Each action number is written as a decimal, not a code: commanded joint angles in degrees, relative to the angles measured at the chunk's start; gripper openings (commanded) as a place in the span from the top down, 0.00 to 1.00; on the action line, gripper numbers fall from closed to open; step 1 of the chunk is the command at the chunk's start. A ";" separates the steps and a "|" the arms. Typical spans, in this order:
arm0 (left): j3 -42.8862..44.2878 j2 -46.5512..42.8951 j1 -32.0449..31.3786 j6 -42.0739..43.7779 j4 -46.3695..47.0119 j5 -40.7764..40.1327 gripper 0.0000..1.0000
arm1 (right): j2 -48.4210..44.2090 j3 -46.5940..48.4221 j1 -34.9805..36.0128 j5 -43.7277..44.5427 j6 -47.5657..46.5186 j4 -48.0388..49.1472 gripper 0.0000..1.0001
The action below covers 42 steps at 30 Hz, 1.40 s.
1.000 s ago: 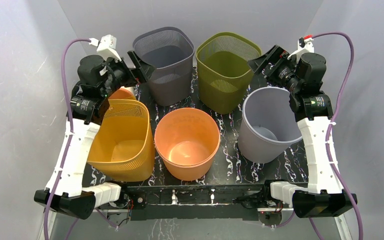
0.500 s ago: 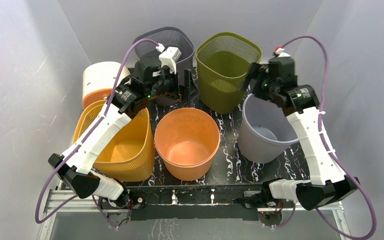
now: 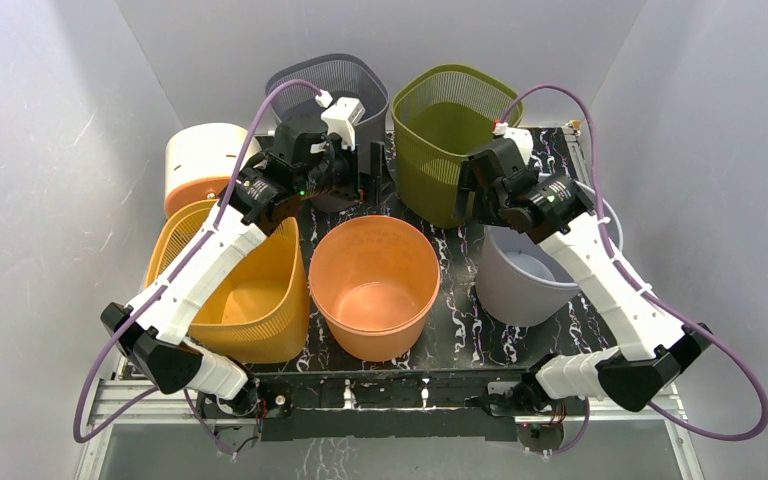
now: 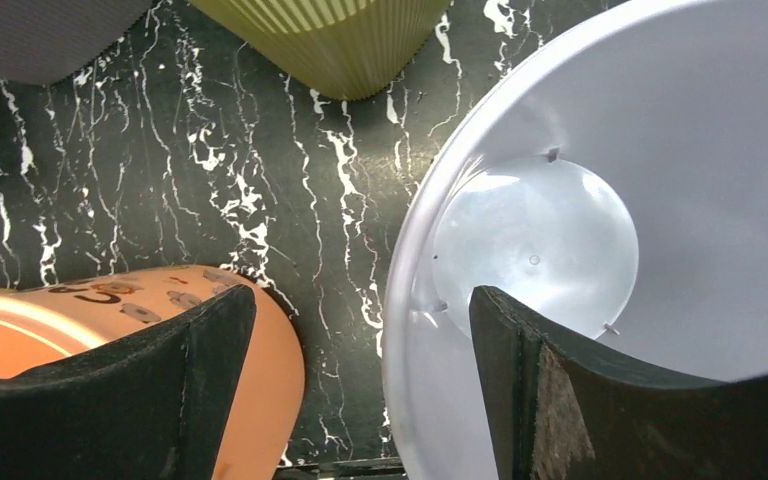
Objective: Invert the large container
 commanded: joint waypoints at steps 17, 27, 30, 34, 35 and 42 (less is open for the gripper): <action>-2.93 -1.74 -0.69 -2.68 2.32 0.85 0.01 | -7.34 -4.70 0.13 1.16 -0.24 3.80 1.00; -4.04 -3.64 -0.78 -3.47 1.36 -1.41 0.02 | -8.09 4.50 0.09 -1.60 2.10 5.81 1.00; -4.00 -3.64 -0.78 -3.60 1.34 -1.95 0.02 | -9.40 3.79 0.11 -4.54 3.55 8.95 1.00; -2.92 -3.57 -0.74 -3.39 0.62 -1.81 0.02 | -11.77 0.42 0.13 -6.37 5.92 13.92 1.00; -2.70 -3.31 -0.78 -3.38 0.44 -1.65 0.02 | -12.46 -0.84 0.04 -6.37 6.53 14.92 1.00; -1.53 -1.26 -0.78 -3.56 0.01 0.51 0.02 | -17.78 -10.01 -1.95 -7.14 10.19 18.11 1.00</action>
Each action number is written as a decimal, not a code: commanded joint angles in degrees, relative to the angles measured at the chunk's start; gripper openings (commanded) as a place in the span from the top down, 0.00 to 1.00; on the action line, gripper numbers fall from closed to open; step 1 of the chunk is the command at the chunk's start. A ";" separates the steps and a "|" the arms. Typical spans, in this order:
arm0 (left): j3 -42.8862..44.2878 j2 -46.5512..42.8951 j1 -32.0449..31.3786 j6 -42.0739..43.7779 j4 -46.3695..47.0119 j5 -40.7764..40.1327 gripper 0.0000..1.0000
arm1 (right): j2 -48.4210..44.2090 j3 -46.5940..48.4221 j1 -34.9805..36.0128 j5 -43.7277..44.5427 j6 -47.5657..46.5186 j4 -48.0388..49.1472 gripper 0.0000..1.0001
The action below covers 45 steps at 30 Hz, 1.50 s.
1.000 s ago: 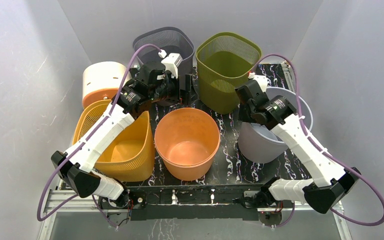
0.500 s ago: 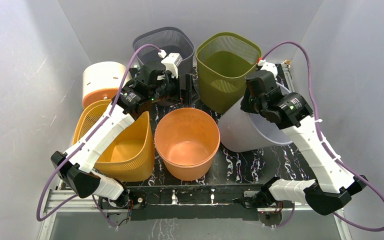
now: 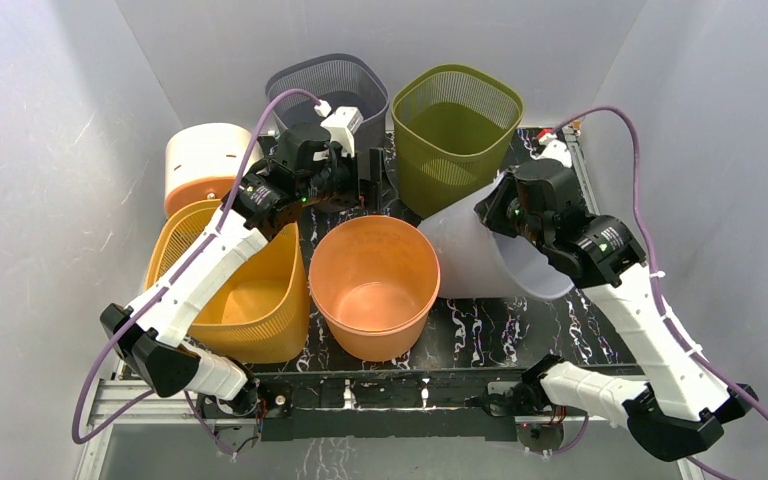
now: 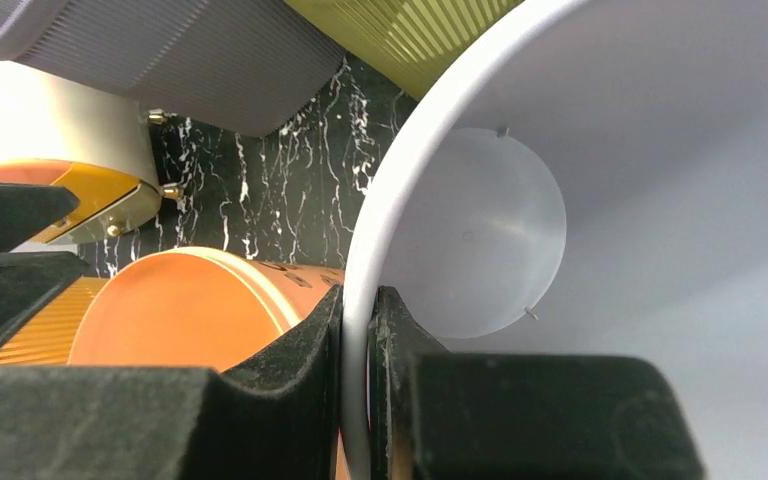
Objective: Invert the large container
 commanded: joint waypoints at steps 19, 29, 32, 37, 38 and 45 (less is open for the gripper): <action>3.54 3.70 -0.30 0.55 -0.84 4.47 0.02 | -11.35 -14.09 -5.92 1.80 4.92 -0.75 1.00; 6.21 7.16 -0.85 0.07 -0.30 7.03 0.02 | -14.18 -19.76 -5.92 4.56 6.64 -5.86 0.61; 7.57 8.52 -1.47 0.16 -0.06 7.55 0.02 | -14.36 -20.57 -5.97 4.94 6.74 -6.02 0.51; 9.68 11.03 -3.11 0.37 -0.02 8.01 0.02 | -14.37 -20.32 -5.93 6.01 6.42 -6.62 0.33; 9.95 11.38 -3.37 0.38 0.07 8.00 0.02 | -14.37 -20.21 -5.95 6.29 6.40 -6.98 0.32; 10.73 12.69 -4.64 0.26 0.16 7.95 0.02 | -15.05 -19.45 -5.94 8.12 7.10 -10.00 0.05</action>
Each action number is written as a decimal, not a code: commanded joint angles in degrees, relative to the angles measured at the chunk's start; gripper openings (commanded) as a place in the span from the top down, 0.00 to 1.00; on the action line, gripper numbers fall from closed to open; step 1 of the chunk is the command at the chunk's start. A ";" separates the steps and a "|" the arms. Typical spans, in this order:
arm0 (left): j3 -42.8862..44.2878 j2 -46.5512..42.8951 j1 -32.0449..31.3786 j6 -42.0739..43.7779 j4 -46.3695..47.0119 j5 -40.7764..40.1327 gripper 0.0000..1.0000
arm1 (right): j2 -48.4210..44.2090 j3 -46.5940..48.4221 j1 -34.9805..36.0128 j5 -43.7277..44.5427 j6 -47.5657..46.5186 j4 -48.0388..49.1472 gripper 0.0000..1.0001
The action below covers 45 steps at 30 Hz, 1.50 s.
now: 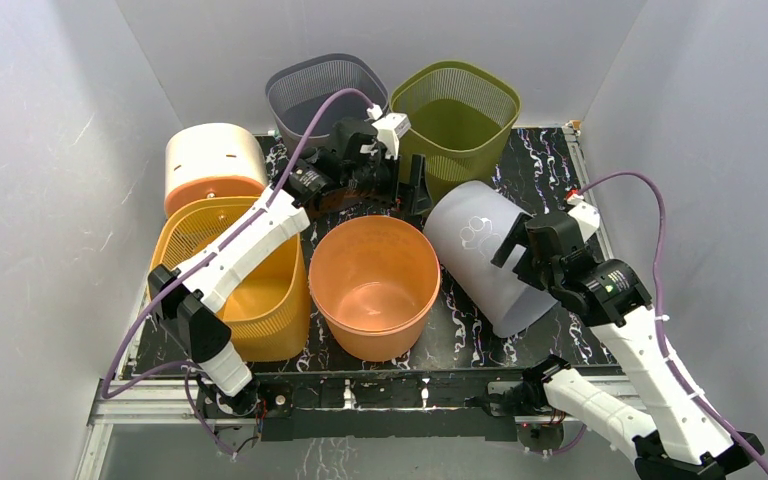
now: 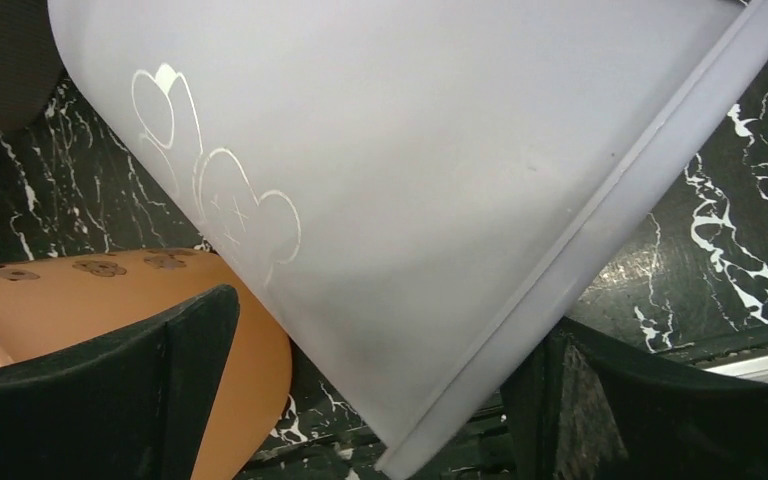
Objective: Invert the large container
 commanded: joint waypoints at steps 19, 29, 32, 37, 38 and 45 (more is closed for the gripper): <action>9.55 7.89 -4.95 3.72 -0.07 2.92 0.01 | -0.59 9.88 -0.02 5.62 2.41 -7.91 0.02; 3.56 8.66 -5.26 0.74 5.27 5.03 0.02 | -2.22 4.81 0.03 3.23 2.40 -4.13 0.02; 2.91 9.41 -5.24 0.57 5.81 5.65 0.02 | -3.20 2.71 0.00 2.62 2.65 -2.97 0.02; -0.49 8.23 -5.26 0.24 8.88 5.32 0.02 | -4.31 1.09 0.04 1.36 3.55 -0.57 0.02; -1.82 7.62 -5.19 -0.03 10.29 5.05 0.02 | -4.39 1.07 0.04 1.01 3.54 -0.03 0.02; -6.64 6.08 -5.25 0.37 16.44 5.01 0.02 | -3.60 1.84 0.04 3.51 4.03 -0.87 0.02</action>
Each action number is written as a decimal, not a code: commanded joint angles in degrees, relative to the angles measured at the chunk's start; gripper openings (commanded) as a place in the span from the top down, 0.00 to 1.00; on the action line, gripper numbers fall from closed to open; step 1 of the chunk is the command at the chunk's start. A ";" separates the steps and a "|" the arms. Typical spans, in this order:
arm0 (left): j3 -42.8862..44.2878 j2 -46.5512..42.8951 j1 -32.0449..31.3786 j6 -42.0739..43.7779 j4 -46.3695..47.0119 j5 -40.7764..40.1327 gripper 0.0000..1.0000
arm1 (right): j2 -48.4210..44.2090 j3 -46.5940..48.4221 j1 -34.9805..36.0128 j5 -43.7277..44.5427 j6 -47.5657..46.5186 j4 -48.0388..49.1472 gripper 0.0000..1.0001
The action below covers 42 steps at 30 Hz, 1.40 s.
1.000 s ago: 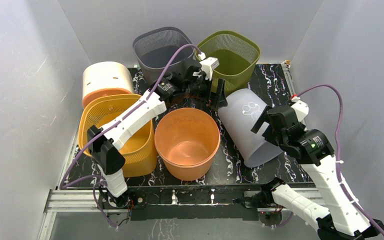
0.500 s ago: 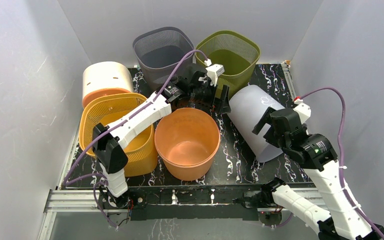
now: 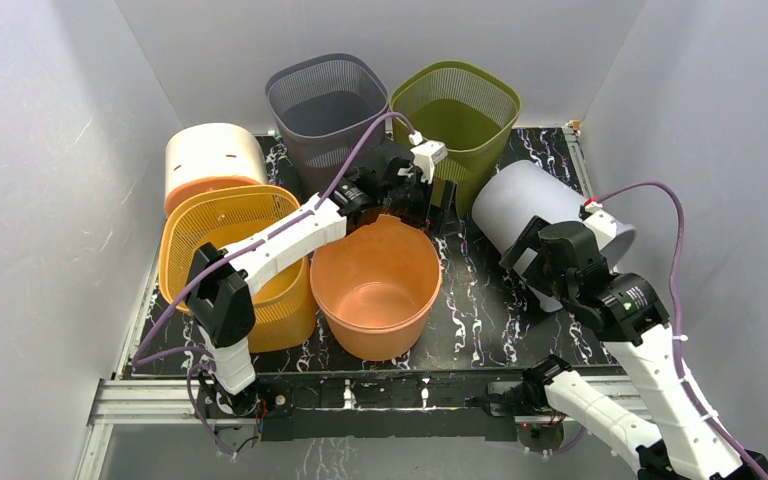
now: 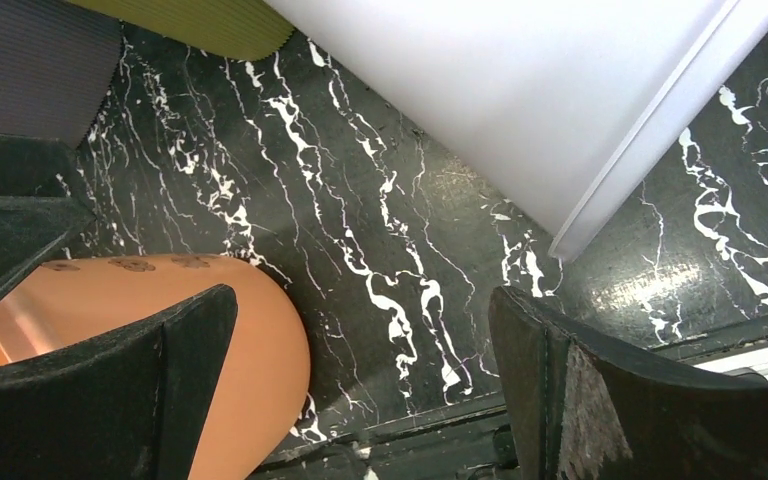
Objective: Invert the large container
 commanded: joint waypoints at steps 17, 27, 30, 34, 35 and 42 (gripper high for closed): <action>5.10 -0.01 -2.48 3.05 4.70 6.54 0.02 | 14.10 14.44 -0.40 16.45 -9.57 7.67 0.02; 9.24 1.69 -4.98 0.66 7.63 6.30 0.02 | 19.99 18.83 -27.08 -3.93 -22.43 15.76 0.02; 12.59 3.72 -6.92 0.72 6.41 5.55 0.02 | 22.27 18.65 -32.03 -9.67 -22.54 16.03 0.02; 14.74 5.05 -9.37 1.66 5.38 3.47 0.02 | 23.09 19.34 -33.47 -12.86 -21.72 16.98 0.02; 14.87 5.37 -9.62 1.60 5.06 3.51 0.02 | 23.05 19.62 -33.52 -12.25 -21.86 17.05 0.02; 14.53 6.96 -10.95 0.72 5.22 3.63 0.02 | 23.76 22.90 -34.09 -1.25 -22.82 16.97 0.02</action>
